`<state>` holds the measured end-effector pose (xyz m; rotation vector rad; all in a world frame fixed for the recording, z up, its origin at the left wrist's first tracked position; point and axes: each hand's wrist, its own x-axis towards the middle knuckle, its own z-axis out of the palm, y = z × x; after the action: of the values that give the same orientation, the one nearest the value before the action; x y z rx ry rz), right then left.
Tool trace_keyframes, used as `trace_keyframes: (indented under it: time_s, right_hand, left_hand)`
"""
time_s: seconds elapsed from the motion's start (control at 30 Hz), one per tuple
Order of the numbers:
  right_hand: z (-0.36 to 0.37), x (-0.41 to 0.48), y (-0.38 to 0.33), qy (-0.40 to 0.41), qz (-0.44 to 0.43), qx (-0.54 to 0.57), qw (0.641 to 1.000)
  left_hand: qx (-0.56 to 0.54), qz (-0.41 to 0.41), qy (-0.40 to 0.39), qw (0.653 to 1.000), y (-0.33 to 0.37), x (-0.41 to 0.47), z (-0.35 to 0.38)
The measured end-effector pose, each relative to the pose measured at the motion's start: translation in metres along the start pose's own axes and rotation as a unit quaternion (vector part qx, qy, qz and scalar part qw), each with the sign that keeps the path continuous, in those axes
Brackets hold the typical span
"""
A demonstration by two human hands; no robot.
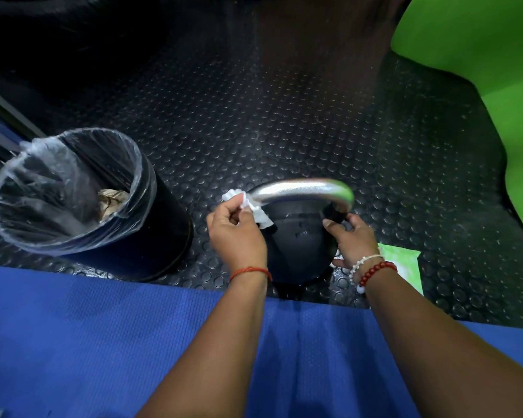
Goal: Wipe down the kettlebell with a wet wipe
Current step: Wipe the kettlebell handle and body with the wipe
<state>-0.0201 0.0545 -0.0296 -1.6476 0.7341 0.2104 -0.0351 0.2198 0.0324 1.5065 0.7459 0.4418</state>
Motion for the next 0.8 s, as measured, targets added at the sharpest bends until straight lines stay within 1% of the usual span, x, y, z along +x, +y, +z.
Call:
trace_keyframes:
  time_s: [0.07,0.2,0.3,0.4,0.5,0.63,0.7,0.8]
  right_hand:
    - [0.0,0.0,0.0,0.004,-0.002,-0.004,1.0]
    - [0.001,0.001,0.001,0.005,0.002,-0.015,1.0]
    - [0.0,0.001,0.001,0.001,0.005,-0.015,1.0]
    - [0.0,0.0,0.001,0.001,0.009,-0.022,1.0]
    - [0.001,0.0,0.002,0.004,0.01,-0.022,1.0]
    - [0.0,-0.001,0.001,0.002,0.013,-0.024,1.0]
    - [0.0,-0.002,0.001,0.002,0.015,-0.025,1.0]
    - [-0.001,-0.002,0.0,0.001,0.013,-0.022,1.0]
  left_hand:
    - [-0.018,-0.02,0.009,1.0,-0.003,0.0,0.001]
    - [-0.045,-0.03,-0.002,0.999,-0.007,0.001,0.004]
    - [-0.096,-0.089,0.01,0.991,-0.013,0.005,0.004]
    - [-0.141,-0.133,0.031,0.98,-0.012,0.003,0.007]
    - [-0.194,-0.161,0.027,0.967,-0.008,0.002,0.01]
    - [-0.258,-0.226,0.062,0.937,-0.009,0.006,0.013]
    - [-0.286,-0.244,0.074,0.924,-0.006,0.003,0.014]
    - [-0.306,-0.255,0.073,0.914,-0.001,0.002,0.015]
